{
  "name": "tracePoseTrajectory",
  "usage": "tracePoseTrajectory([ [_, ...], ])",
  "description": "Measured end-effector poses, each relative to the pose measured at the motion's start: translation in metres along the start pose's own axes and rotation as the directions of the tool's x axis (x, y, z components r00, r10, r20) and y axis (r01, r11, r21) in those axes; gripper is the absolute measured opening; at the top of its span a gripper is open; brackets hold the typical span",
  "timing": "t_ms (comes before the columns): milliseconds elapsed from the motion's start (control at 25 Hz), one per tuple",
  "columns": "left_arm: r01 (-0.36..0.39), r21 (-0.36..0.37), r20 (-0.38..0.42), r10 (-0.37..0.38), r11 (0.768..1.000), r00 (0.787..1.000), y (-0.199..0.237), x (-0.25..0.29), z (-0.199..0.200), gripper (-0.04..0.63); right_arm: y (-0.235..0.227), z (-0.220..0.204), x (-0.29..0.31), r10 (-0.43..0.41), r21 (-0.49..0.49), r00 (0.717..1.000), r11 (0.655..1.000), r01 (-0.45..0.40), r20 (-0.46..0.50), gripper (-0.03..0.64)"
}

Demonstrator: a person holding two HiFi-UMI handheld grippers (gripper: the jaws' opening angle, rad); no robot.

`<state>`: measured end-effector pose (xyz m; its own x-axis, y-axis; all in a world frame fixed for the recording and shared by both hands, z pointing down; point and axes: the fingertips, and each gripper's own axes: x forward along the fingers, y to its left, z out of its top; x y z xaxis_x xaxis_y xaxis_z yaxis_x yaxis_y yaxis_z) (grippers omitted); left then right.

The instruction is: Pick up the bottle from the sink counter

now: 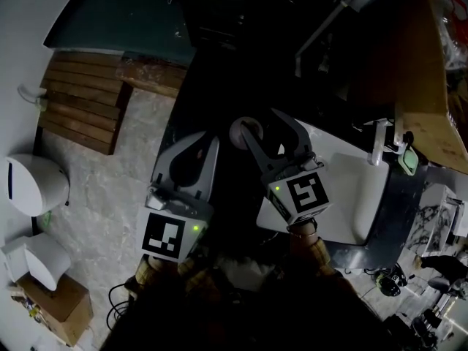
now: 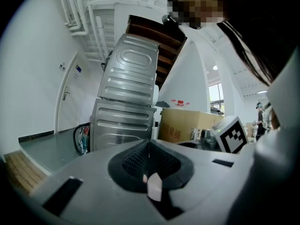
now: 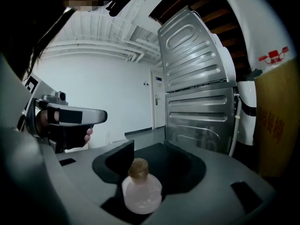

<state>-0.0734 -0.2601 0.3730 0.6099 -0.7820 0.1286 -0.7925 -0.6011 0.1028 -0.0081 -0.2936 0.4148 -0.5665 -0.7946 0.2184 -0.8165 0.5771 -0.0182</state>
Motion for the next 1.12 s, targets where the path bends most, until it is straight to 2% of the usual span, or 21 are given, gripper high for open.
tracePoseTrajectory([
  [600,-0.047,-0.003,-0.029,0.047,0.999,0.998,0.008,0.001,-0.014,0.021,0.004,-0.004,0.009,0.053,0.027,0.998,0.998,-0.055,0.046,0.192],
  [1120,-0.056,0.000,-0.032,0.056,0.998,0.998,0.004,0.001,-0.017,0.021,0.016,-0.011,0.015,0.112,0.038,0.993,0.993,-0.114,0.033,0.198],
])
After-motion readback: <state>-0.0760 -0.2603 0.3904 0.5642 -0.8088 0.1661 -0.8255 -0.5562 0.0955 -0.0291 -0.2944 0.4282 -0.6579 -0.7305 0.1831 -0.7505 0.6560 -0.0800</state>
